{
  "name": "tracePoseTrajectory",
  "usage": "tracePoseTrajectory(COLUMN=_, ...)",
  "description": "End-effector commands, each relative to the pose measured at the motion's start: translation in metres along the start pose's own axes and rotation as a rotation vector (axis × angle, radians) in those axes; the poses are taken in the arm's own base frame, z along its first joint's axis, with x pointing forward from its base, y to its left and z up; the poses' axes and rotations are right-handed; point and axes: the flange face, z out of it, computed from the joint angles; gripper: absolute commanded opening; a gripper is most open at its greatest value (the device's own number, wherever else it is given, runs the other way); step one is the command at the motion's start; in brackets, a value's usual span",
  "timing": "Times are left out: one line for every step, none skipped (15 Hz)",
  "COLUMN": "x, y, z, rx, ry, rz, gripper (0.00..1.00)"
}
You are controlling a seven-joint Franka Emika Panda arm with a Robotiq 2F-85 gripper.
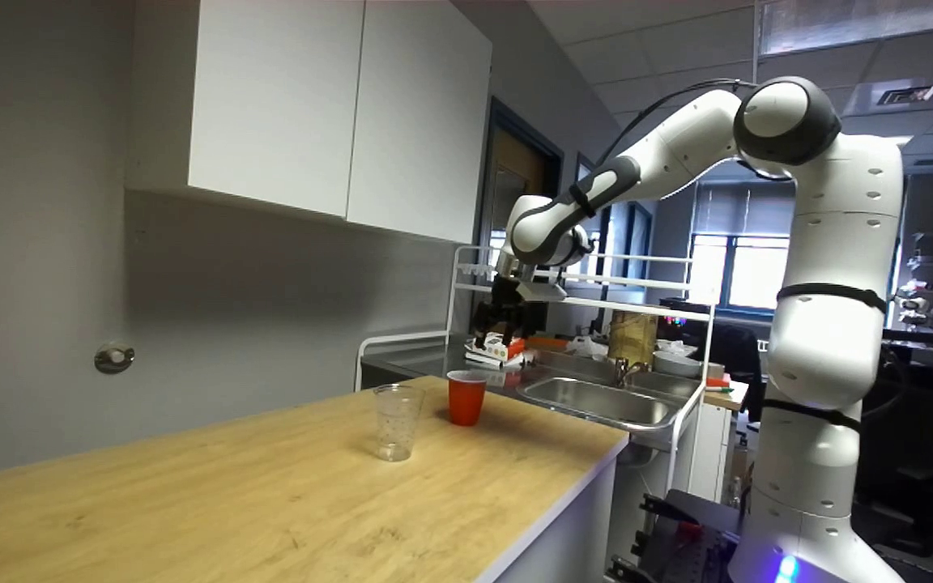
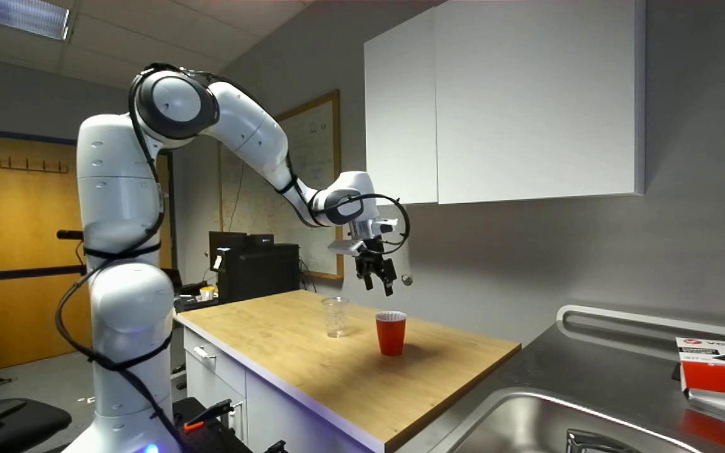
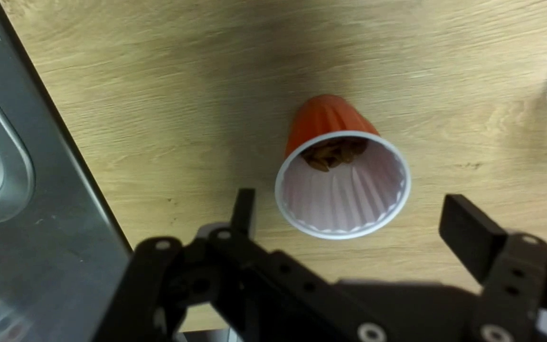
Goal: Move the objects from the orange cup and put them in the glass cup
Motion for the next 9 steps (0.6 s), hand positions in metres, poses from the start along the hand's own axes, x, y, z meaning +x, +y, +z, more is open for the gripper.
tracePoseTrajectory(x=0.027, y=0.016, z=0.016, rx=0.016, ry=-0.040, rz=0.020, gripper=1.00)
tracePoseTrajectory(x=0.032, y=0.020, z=0.020, rx=0.020, ry=-0.047, rz=0.026, gripper=1.00)
tracePoseTrajectory(x=0.037, y=0.024, z=0.025, rx=0.030, ry=-0.054, rz=0.031, gripper=1.00)
tracePoseTrajectory(x=0.042, y=0.028, z=0.030, rx=0.036, ry=-0.059, rz=0.037, gripper=1.00)
tracePoseTrajectory(x=0.046, y=0.031, z=0.036, rx=0.050, ry=-0.069, rz=0.040, gripper=1.00)
tracePoseTrajectory(x=0.051, y=0.034, z=0.042, rx=0.059, ry=-0.078, rz=0.044, gripper=1.00)
tracePoseTrajectory(x=0.056, y=0.036, z=0.049, rx=0.063, ry=-0.088, rz=0.047, gripper=1.00)
tracePoseTrajectory(x=0.059, y=0.039, z=0.058, rx=0.071, ry=-0.104, rz=0.050, gripper=1.00)
tracePoseTrajectory(x=0.061, y=0.041, z=0.067, rx=0.078, ry=-0.121, rz=0.053, gripper=1.00)
